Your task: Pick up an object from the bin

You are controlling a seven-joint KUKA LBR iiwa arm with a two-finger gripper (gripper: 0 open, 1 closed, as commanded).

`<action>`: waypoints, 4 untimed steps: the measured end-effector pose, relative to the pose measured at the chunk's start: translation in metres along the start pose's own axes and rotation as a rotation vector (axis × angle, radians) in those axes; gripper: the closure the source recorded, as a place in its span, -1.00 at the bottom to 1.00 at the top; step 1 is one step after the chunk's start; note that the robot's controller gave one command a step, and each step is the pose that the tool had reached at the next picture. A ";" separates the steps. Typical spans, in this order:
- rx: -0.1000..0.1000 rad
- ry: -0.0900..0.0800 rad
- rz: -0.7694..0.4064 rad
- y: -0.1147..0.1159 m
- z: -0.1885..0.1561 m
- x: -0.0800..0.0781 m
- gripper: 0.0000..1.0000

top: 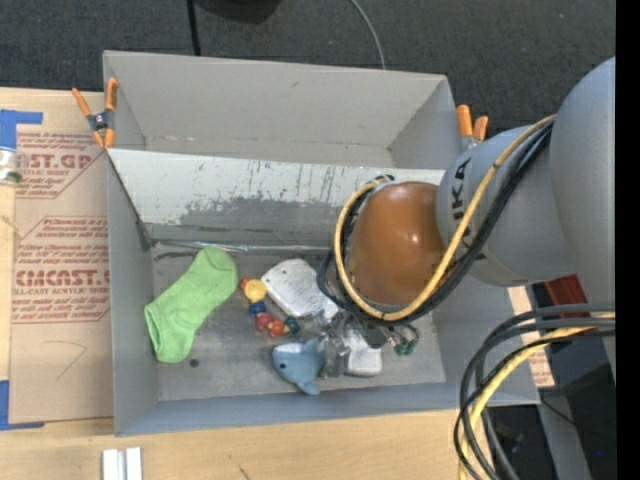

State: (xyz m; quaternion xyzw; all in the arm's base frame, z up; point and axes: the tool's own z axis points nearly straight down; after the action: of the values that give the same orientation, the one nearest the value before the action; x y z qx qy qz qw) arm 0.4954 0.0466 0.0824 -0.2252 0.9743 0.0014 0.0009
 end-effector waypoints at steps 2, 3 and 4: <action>-0.003 0.010 -0.002 0.005 -0.031 -0.007 1.00; 0.004 -0.010 0.008 0.012 -0.061 -0.024 1.00; -0.001 0.000 0.055 0.027 -0.010 -0.018 1.00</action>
Offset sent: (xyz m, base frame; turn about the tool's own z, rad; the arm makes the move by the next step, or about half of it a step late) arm 0.0246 0.0279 0.1190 -0.0083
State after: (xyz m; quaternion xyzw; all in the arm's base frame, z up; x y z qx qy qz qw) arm 0.4996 0.0785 0.0920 -0.1983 0.9801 0.0018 0.0010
